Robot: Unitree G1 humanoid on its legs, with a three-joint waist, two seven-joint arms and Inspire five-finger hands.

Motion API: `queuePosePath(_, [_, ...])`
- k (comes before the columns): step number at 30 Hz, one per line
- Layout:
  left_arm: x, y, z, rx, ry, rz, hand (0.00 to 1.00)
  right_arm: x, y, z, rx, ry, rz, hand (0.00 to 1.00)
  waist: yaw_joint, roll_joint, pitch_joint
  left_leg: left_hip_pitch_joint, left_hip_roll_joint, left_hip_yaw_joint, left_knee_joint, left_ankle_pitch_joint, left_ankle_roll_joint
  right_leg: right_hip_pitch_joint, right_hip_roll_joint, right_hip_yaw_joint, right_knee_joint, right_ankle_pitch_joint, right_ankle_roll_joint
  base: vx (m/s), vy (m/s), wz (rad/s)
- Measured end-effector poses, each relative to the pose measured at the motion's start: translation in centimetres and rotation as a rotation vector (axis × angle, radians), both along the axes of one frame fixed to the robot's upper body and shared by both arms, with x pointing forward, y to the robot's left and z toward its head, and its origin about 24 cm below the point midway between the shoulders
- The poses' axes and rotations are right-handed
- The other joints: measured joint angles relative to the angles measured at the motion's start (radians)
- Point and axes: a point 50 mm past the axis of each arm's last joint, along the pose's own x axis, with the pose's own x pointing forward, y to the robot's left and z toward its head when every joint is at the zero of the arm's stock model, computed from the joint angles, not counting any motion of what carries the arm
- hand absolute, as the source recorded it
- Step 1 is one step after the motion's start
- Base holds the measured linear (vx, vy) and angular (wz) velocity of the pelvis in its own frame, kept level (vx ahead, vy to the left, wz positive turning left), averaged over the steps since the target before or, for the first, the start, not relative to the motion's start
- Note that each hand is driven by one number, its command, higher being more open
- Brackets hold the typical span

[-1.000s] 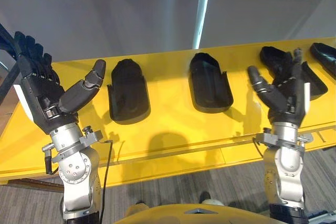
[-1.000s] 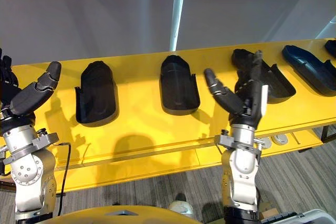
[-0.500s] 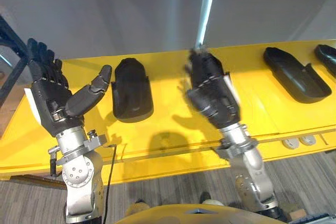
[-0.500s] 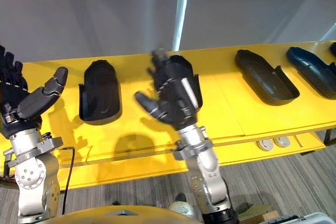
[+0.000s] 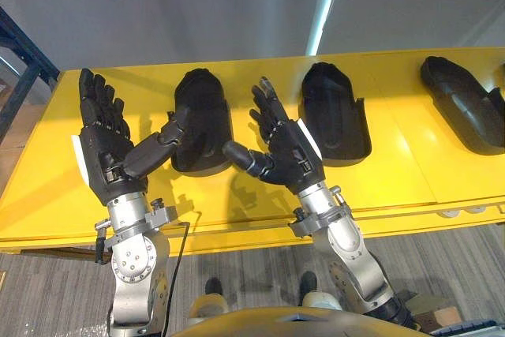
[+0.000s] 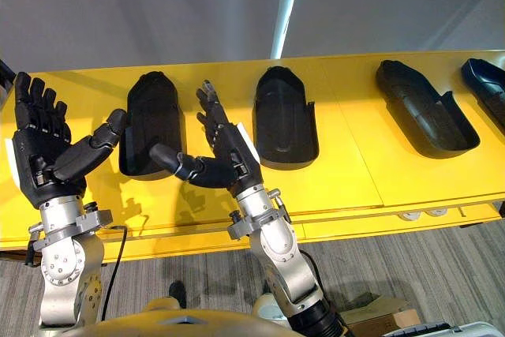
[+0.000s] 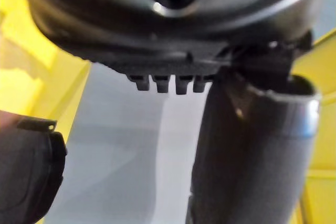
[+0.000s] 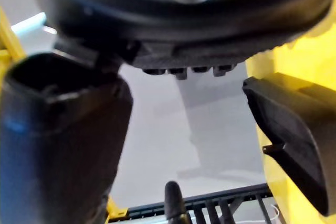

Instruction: Walk over and take three plastic housings, then place them on the shelf

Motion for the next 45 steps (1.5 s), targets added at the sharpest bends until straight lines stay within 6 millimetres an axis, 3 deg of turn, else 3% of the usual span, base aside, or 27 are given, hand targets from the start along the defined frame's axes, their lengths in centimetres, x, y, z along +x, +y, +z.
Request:
queuePosePath(12, [0.1,-0.9,-0.2,-0.024,0.005,-0.025,1.00,-0.1,0.4,-2.5,-0.111,0.118,-0.078,1.00,-0.008,0.024,0.014,-0.005,0.000,-0.002,0.000,0.005,-0.002,-0.010,0.000,0.000,0.010,-0.010,-0.007,0.00,0.000,0.00])
queuePosePath(23, [0.2,-1.6,-0.4,-0.047,0.014,-0.041,1.00,-0.8,-0.2,-3.9,-0.137,0.193,-0.142,1.00,-0.027,0.031,0.015,-0.012,0.000,-0.004,0.000,0.010,-0.002,-0.018,0.000,0.003,0.013,-0.011,-0.009,0.00,0.000,0.01])
queuePosePath(33, [0.1,-2.2,-0.5,-0.059,0.022,-0.061,1.00,-0.9,-0.6,-4.2,-0.130,0.212,-0.188,1.00,-0.028,0.058,0.012,-0.004,0.001,0.005,-0.001,0.010,-0.002,-0.026,-0.001,0.010,0.030,-0.019,-0.009,0.00,0.000,-0.02])
queuePosePath(45, [0.2,-2.5,-0.7,-0.062,0.039,-0.074,1.00,-1.1,-1.5,-4.6,-0.146,0.226,-0.276,1.00,-0.030,0.062,0.010,0.002,0.000,0.015,-0.001,0.010,-0.001,-0.031,-0.002,0.022,0.039,-0.020,-0.009,0.00,0.000,-0.02])
